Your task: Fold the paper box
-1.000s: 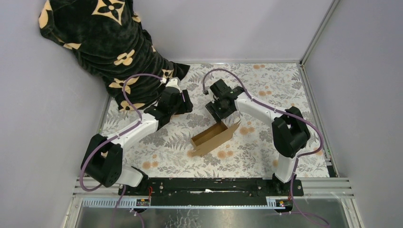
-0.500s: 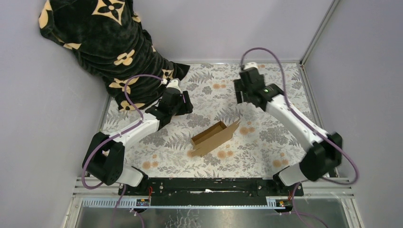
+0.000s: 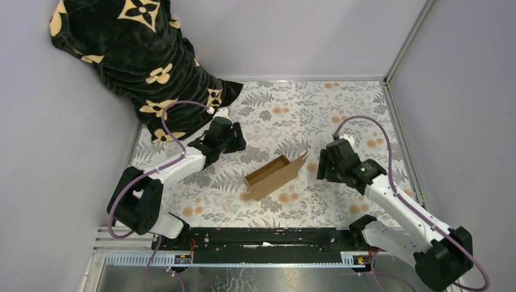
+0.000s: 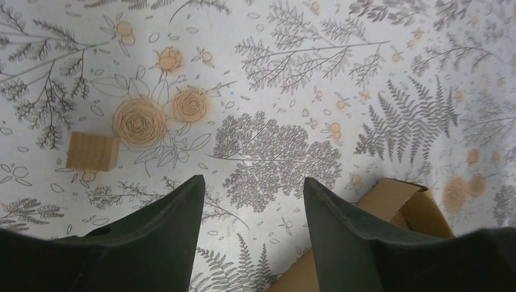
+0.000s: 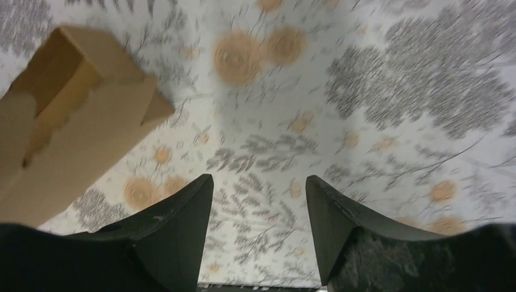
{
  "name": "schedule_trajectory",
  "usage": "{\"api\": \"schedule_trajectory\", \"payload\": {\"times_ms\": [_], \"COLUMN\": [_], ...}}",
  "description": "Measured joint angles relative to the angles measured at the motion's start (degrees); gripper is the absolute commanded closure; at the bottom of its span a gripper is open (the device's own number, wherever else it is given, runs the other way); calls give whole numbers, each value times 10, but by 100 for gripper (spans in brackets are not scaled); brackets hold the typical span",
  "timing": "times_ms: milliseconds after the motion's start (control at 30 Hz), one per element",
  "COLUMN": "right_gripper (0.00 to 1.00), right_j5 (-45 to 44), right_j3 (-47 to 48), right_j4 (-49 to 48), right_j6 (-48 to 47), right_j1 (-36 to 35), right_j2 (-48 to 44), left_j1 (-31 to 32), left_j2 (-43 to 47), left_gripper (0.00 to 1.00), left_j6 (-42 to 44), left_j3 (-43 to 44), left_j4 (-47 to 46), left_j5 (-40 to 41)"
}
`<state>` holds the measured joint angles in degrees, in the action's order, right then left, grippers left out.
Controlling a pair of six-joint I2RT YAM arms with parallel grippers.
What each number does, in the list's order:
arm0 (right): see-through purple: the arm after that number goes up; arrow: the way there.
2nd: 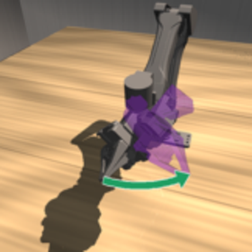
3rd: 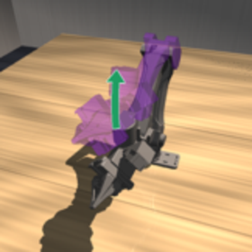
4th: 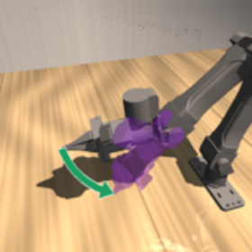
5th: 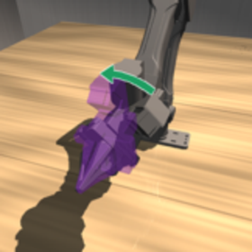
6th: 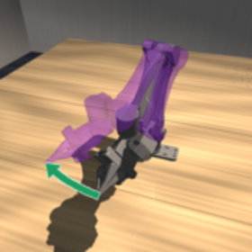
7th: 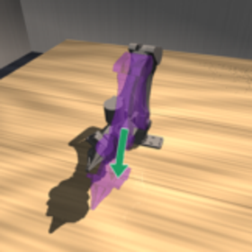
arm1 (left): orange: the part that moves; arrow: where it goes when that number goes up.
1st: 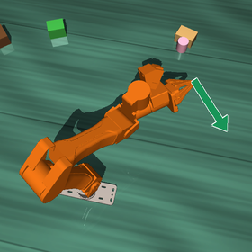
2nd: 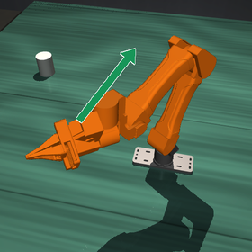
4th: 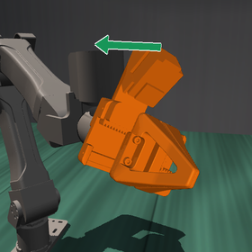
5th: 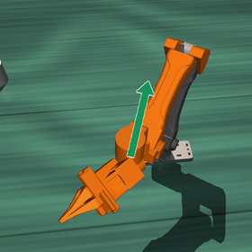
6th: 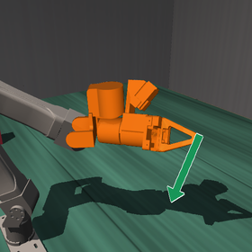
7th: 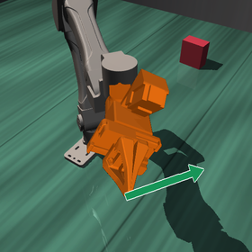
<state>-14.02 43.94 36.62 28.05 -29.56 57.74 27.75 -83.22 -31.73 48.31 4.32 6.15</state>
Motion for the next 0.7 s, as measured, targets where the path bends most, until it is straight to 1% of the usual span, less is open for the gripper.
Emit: {"api": "schedule_trajectory", "payload": {"times_ms": [100,200,333,500,700], "right_gripper": [37,37,38,39,39], "right_j5": [35,66,104,145,167], "right_j3": [-45,-66,-71,-84,-86], "right_j4": [-9,-48,-113,-194,-256], "right_j6": [46,84,119,150,168], "right_j1": [-16,-36,-58,-62,-63], "right_j2": [-40,-42,1,62,123], "left_j1": [0,0,0,0,9], "left_j2": [-6,-17,-33,-37,-37], "left_gripper": [34,34,35,36,37], "left_j6": [-3,-7,-10,-10,-18], "left_j3": [-10,-16,-21,-29,-51], "left_j4": [0,-2,-4,-5,-1], "left_j5": [-1,-4,-9,-14,-18]}}
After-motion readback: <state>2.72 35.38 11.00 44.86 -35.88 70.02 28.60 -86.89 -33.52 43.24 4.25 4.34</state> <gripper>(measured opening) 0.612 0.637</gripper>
